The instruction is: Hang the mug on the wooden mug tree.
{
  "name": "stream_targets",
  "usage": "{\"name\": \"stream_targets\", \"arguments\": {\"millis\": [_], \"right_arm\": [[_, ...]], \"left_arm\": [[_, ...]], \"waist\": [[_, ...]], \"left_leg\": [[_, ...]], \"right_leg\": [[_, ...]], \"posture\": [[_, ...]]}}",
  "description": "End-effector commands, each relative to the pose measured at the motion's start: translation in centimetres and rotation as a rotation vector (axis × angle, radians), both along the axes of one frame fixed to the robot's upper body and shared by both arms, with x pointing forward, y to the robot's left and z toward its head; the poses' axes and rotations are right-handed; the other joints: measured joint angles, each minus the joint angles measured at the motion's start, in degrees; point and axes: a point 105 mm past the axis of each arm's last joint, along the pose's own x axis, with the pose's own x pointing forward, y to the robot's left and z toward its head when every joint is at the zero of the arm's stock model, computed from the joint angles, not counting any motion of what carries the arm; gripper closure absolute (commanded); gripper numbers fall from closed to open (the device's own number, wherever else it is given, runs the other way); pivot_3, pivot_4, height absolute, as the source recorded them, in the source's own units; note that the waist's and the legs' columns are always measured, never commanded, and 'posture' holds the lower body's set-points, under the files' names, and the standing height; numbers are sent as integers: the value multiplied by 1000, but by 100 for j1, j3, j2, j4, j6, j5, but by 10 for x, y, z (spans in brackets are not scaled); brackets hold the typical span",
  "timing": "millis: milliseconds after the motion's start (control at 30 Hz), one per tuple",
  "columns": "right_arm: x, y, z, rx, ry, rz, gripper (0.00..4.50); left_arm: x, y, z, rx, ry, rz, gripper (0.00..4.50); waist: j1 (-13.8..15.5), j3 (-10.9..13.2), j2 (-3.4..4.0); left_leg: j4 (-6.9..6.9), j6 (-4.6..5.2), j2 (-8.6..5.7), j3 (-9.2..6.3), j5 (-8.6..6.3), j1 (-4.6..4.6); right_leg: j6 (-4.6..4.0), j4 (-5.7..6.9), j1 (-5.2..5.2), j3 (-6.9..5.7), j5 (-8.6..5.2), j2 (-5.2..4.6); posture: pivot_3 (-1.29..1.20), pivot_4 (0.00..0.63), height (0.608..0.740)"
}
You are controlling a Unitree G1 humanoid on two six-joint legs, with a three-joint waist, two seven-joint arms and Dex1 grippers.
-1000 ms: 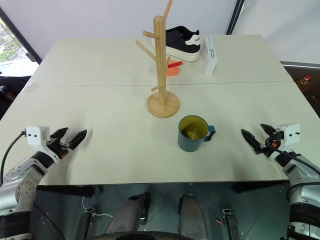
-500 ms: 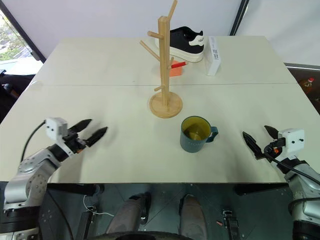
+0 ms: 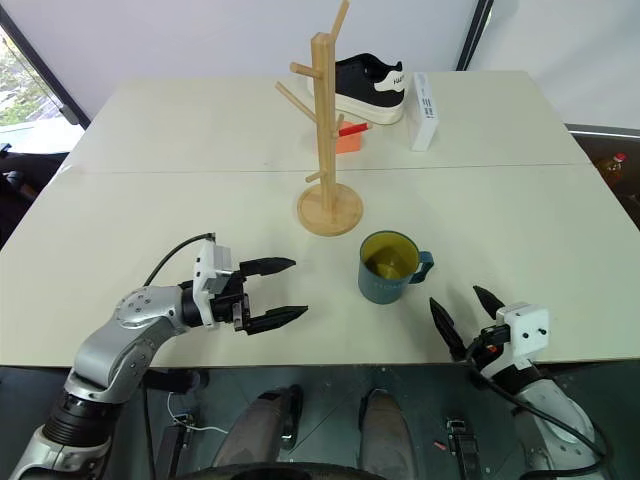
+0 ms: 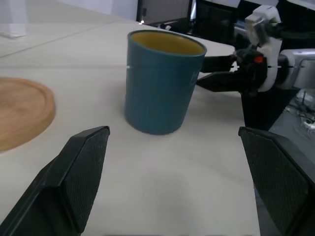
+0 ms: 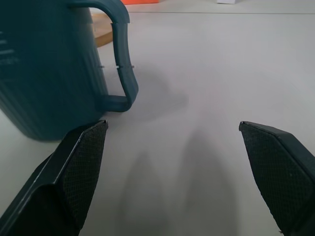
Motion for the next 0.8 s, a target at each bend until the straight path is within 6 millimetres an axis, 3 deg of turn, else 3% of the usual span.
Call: {"name": "stream_targets", "arguments": {"millis": [33, 267, 533, 800], "right_arm": [[10, 2, 11, -14, -57, -9, 56], [29, 5, 13, -30, -75, 3, 56], [30, 19, 13, -19, -75, 68, 56], [43, 17, 13, -19, -85, 73, 56]], "left_arm": [[-5, -6, 8, -2, -48, -42, 0], [-9, -6, 12, -7, -58, -56, 0], [-9, -3, 11, 3, -66, -31, 0], [-10, -3, 15, -5, -78, -35, 0]], "waist": [[6, 0, 0], [29, 0, 1], [24, -1, 1], [22, -1, 1]], "left_leg": [[0, 0, 0, 0, 0, 1], [-3, 17, 0, 3, 11, 0], [2, 18, 5, 4, 11, 5], [7, 19, 12, 5, 12, 7]], "right_leg": [[-1, 1, -1, 0, 1, 1], [-18, 10, -5, -7, 11, 11], [-11, 14, 0, -6, 7, 18], [-14, 17, 2, -6, 9, 27]], "posture": [[0, 150, 740], [0, 150, 740], [0, 150, 740], [0, 150, 740]]}}
